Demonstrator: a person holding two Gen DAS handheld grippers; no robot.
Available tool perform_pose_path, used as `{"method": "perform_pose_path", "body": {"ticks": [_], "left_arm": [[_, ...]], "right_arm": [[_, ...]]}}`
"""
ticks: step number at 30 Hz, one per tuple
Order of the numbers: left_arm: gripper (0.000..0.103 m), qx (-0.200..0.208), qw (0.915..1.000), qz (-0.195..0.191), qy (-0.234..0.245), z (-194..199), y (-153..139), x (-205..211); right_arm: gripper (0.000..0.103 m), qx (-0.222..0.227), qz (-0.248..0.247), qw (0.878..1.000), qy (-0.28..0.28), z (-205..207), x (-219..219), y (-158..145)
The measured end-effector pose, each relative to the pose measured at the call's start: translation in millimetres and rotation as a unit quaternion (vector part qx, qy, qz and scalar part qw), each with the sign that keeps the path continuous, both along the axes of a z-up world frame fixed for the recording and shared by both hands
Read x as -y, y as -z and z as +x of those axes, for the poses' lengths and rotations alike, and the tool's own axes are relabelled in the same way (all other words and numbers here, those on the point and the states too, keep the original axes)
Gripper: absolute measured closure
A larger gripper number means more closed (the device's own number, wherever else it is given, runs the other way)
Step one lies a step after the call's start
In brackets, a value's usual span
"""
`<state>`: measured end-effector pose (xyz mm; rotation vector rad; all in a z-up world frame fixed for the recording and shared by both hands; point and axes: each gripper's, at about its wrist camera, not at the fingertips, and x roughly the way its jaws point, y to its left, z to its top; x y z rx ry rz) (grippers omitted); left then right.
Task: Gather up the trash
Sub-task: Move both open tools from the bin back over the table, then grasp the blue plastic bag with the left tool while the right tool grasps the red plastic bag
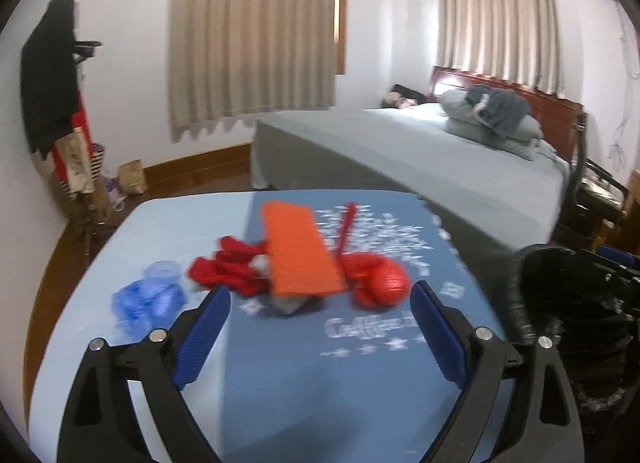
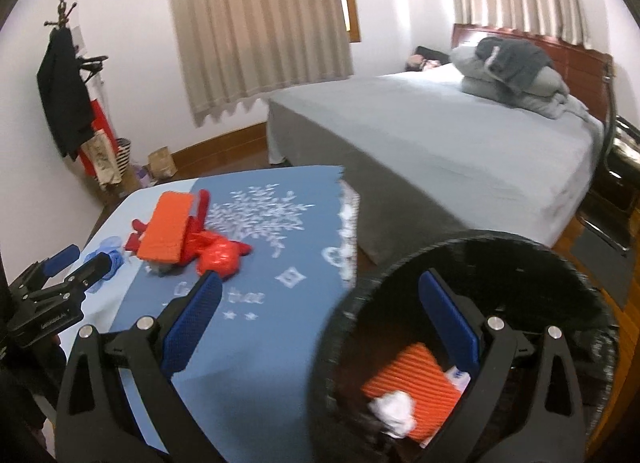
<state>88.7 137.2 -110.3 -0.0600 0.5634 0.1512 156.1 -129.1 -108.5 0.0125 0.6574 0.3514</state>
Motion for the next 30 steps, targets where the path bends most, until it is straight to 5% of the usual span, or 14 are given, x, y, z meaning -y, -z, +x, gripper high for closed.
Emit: {"method": "perform_pose_path", "body": {"ticks": [18, 30], "left_arm": [[0.013, -0.044, 0.9927, 0.006, -0.112, 19.2, 45.2, -121.8], [0.013, -0.092, 0.9877, -0.037, -0.121, 52.0, 72.2, -163.9]], "right_arm": [[0.007, -0.04, -0.028, 0.998, -0.043, 54.9, -105.5, 51.4], [0.007, -0.055, -0.051, 0.996, -0.044, 70.7, -126.3, 69.5]]}}
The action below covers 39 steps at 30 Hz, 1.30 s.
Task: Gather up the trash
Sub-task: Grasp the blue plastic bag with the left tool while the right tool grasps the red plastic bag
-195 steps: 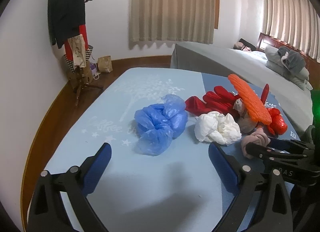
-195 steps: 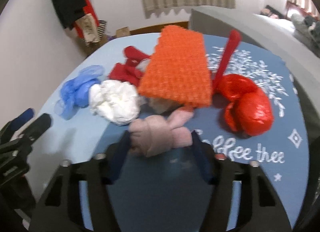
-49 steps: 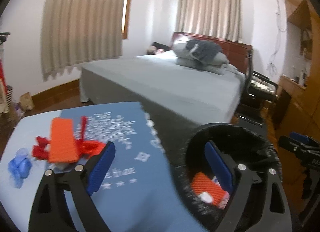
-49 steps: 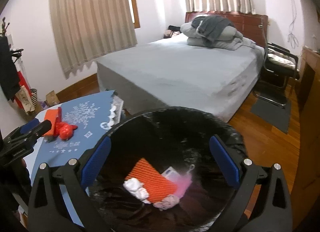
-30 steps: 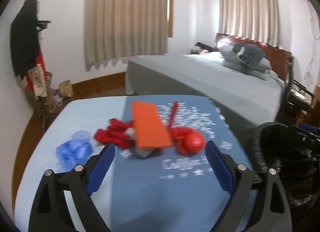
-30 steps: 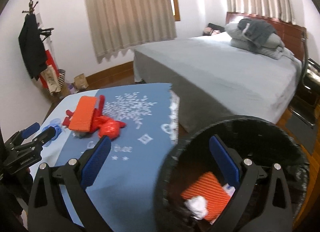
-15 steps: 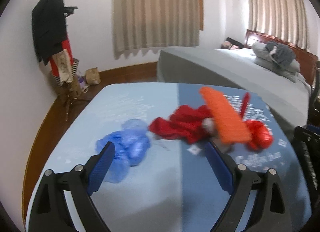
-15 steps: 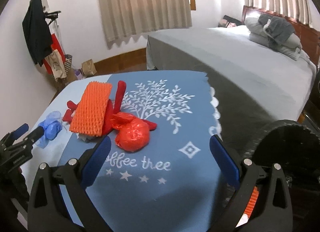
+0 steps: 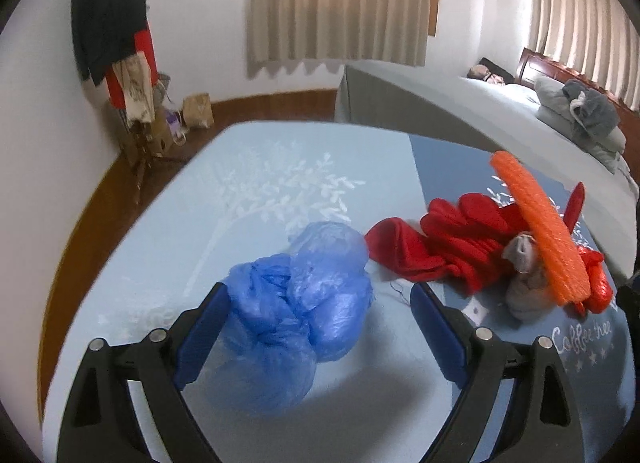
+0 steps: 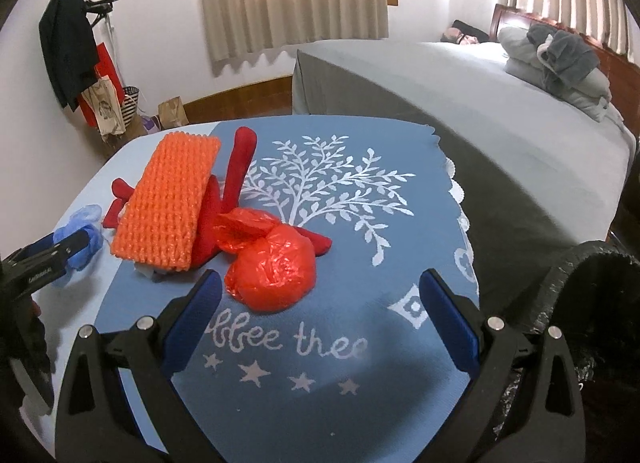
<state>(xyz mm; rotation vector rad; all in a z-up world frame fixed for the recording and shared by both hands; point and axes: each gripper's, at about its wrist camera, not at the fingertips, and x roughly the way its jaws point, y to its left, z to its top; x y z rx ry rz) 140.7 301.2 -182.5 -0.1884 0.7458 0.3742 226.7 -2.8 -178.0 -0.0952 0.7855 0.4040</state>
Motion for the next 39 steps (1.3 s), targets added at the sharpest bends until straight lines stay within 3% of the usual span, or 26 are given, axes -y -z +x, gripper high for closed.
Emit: {"method": "perform_pose_path", "body": {"ticks": [5, 9, 13, 24, 32, 39], "left_arm": [[0.015, -0.022, 0.9996, -0.02, 0.004, 10.3, 5.9, -5.1], [0.042, -0.04, 0.9991, -0.012, -0.003, 14.0, 8.2, -6.1], [0.05, -0.037, 0.9993, -0.005, -0.003, 11.9, 7.8, -3.9], [0.054, -0.011, 0.9999, -0.001, 0.008, -5.0, -5.7, 24.5], [0.054, -0.002, 0.9998, 0.002, 0.019, -16.5, -12.5, 43.2], [0.054, 0.016, 0.9995, 0.006, 0.026, -24.1, -28.3, 55.7]], "right_arm": [[0.007, 0.0, -0.003, 1.0, -0.004, 1.2, -6.0, 2.9], [0.007, -0.003, -0.004, 1.0, -0.005, 1.3, -10.8, 4.9], [0.007, -0.006, -0.003, 1.0, -0.007, 2.6, -13.1, 6.7], [0.009, -0.015, 0.007, 1.0, -0.007, 14.9, -20.1, 11.6], [0.056, -0.05, 0.013, 0.998, -0.035, 18.6, -26.7, 19.9], [0.059, -0.042, 0.027, 0.998, -0.04, 6.2, -20.7, 8.3]]}}
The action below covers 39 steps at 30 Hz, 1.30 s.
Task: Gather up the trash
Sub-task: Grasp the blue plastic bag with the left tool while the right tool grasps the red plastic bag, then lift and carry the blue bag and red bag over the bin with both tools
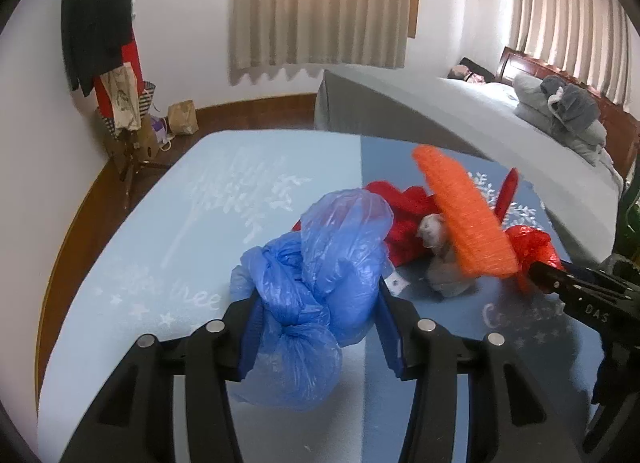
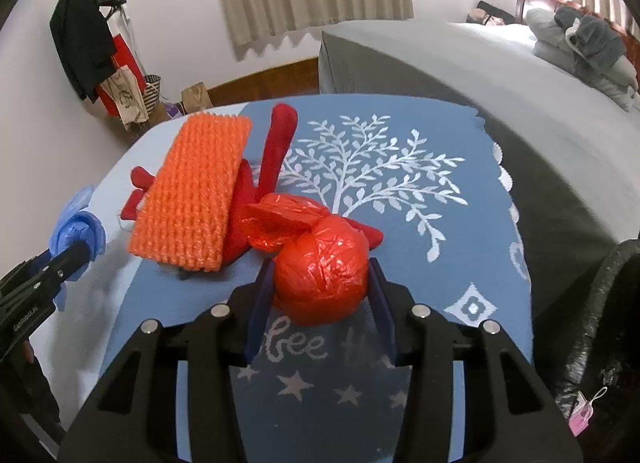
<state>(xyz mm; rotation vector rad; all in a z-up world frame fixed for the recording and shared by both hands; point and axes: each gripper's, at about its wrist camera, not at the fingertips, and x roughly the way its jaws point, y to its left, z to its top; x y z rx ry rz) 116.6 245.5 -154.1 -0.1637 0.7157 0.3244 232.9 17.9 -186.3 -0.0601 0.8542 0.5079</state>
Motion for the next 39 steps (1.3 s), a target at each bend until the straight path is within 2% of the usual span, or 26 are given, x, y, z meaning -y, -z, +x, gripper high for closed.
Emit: {"method": "perform_pose_path", "body": {"ticks": [19, 39], "left_arm": [[0.054, 0.039, 0.9983, 0.012, 0.042, -18.4, -42.3, 54.7], [0.054, 0.073, 0.9904, 0.013, 0.117, -28.3, -72.0, 128.8]], "right_arm": [[0.059, 0.038, 0.025, 0.999, 0.012, -39.7, 47.4, -50.3], [0.059, 0.092, 0.045, 0.993, 0.055, -81.4, 125.3, -104.5]]}}
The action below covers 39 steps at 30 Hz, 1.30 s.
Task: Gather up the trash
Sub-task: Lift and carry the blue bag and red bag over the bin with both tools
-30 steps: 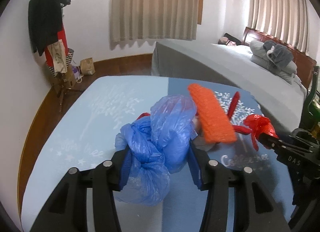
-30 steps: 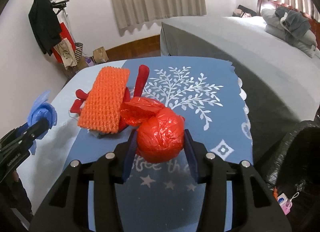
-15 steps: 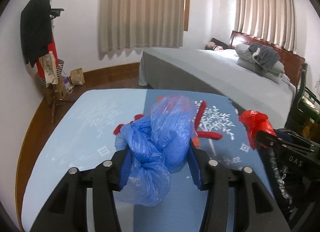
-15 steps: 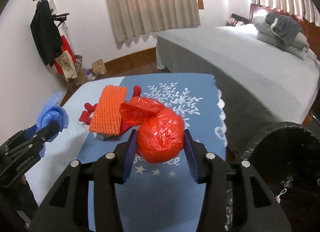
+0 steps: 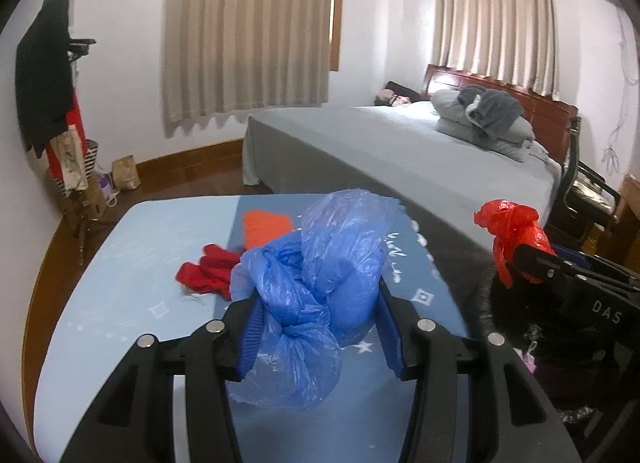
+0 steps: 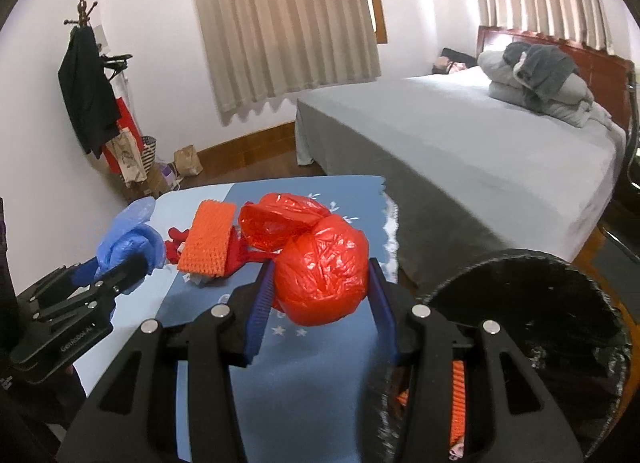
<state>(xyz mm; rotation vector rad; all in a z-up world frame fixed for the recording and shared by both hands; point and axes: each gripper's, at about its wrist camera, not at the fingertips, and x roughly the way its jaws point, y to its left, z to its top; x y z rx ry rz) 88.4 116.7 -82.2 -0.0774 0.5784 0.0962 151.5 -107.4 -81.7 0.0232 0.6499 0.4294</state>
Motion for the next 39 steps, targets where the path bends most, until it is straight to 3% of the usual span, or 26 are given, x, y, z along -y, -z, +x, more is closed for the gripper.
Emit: {"method": "perform_pose_path", "body": {"ticks": [16, 39], "left_arm": [[0.054, 0.016, 0.9962, 0.001, 0.085, -3.4, -9.1, 84.7], [0.053, 0.025, 0.9783, 0.003, 0.206, 2.5, -9.2, 190.4]], "right_arm": [[0.059, 0.017, 0.005, 0.997, 0.076, -37.5, 94.5, -7.8], [0.059, 0.023, 0.002, 0.985, 0.169, -75.0, 192.4, 2.5]]}}
